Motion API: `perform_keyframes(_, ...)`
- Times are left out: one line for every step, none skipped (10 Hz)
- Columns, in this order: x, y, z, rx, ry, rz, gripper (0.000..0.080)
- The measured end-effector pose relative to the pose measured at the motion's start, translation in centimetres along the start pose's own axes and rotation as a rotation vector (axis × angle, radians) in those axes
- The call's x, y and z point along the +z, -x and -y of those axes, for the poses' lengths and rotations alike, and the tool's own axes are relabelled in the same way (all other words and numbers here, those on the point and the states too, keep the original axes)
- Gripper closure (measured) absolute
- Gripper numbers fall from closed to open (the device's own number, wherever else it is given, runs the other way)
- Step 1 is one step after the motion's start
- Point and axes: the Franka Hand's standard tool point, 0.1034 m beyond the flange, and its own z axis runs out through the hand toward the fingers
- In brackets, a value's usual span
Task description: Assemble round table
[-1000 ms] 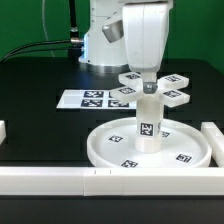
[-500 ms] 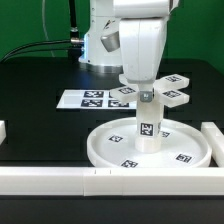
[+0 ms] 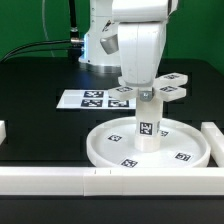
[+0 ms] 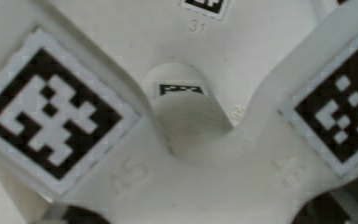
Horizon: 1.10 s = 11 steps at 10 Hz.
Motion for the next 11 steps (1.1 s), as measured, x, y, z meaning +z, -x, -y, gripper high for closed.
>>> perform_keyframes(0.0,0.0,0.0,0.0,0.0,0.0,0.0351)
perform_keyframes(0.0,0.01,0.0,0.013,0.0,0.0,0.0351)
perform_keyframes(0.0,0.01,0.0,0.021,0.0,0.0,0.0351)
perform_keyframes(0.0,0.01,0.0,0.058,0.0,0.0,0.0351)
perform_keyframes(0.03,-0.01,0.08,0.171,-0.005,-0.003,0.0351)
perform_keyframes(0.09,0.13,0.2,0.316,-0.013,-0.002,0.0351)
perform_keyframes(0.17,0.17,0.29,0.435,-0.019,-0.003,0.0351)
perform_keyframes(0.21,0.13,0.41,0.523,-0.03,-0.004,0.0351)
perform_keyframes(0.24,0.03,0.43,0.685,-0.043,-0.023,0.0351)
perform_keyframes(0.25,-0.02,0.49,0.785,-0.054,-0.03,0.0351)
perform_keyframes(0.25,-0.25,0.43,0.877,-0.047,-0.032,0.0351)
